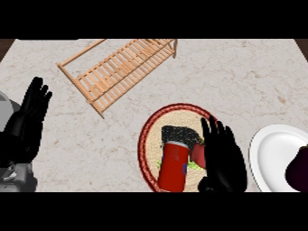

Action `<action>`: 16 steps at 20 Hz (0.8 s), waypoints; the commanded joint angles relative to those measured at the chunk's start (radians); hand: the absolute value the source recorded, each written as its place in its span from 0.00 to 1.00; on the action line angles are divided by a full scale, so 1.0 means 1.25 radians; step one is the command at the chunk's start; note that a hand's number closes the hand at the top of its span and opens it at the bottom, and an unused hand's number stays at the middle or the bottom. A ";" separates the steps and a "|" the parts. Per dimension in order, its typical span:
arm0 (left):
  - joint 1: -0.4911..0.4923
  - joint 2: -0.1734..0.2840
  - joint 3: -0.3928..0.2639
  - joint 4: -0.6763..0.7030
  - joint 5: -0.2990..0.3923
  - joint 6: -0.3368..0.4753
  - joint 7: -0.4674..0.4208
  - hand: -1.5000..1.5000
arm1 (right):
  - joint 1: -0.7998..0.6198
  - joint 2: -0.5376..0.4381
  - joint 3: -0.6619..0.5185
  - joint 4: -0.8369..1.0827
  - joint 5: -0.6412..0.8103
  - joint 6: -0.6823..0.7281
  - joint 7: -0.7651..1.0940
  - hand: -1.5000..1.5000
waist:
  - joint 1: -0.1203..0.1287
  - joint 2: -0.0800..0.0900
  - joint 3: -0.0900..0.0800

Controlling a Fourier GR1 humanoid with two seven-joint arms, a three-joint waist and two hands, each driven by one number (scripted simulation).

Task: Pick the bell pepper from the placemat and place it in the tiered shelf

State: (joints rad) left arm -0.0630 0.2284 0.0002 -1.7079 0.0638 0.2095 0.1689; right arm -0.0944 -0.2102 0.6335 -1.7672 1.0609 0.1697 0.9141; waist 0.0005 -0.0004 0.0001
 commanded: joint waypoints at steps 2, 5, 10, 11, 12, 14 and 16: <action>0.009 -0.007 0.031 0.027 0.000 -0.032 -0.035 0.50 | -0.033 0.045 -0.049 0.113 0.025 -0.045 -0.078 0.00 | 0.001 0.001 0.000; -0.063 0.003 0.047 0.044 -0.008 -0.036 0.023 0.50 | 0.015 0.023 -0.059 0.073 0.032 -0.042 -0.103 0.00 | -0.002 0.000 0.000; 0.032 -0.031 0.031 -0.020 -0.030 -0.040 -0.003 0.50 | 0.011 0.084 -0.075 0.142 0.046 -0.035 -0.114 0.00 | 0.002 0.000 0.000; -0.015 -0.033 0.037 -0.012 -0.035 -0.024 0.022 0.50 | 0.018 0.083 -0.069 0.119 0.039 0.003 -0.100 0.00 | 0.000 0.000 0.000; -0.020 -0.037 0.035 0.057 -0.037 -0.035 -0.022 0.50 | -0.039 0.095 -0.107 0.218 0.015 -0.016 -0.146 1.00 | 0.001 0.001 0.000; 0.024 -0.032 0.040 -0.023 -0.032 -0.047 0.007 0.50 | 0.000 0.076 -0.094 0.204 0.044 -0.032 -0.171 1.00 | 0.002 0.000 0.000; 0.004 -0.059 0.010 -0.040 -0.048 -0.017 0.039 0.50 | -0.018 0.062 -0.069 0.224 0.080 -0.045 -0.184 1.00 | 0.003 0.000 0.000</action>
State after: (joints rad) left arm -0.0770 0.1812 0.0371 -1.7048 0.0211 0.1737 0.1862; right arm -0.1036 -0.1283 0.5264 -1.5617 1.1063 0.1350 0.7242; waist 0.0015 -0.0072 -0.0049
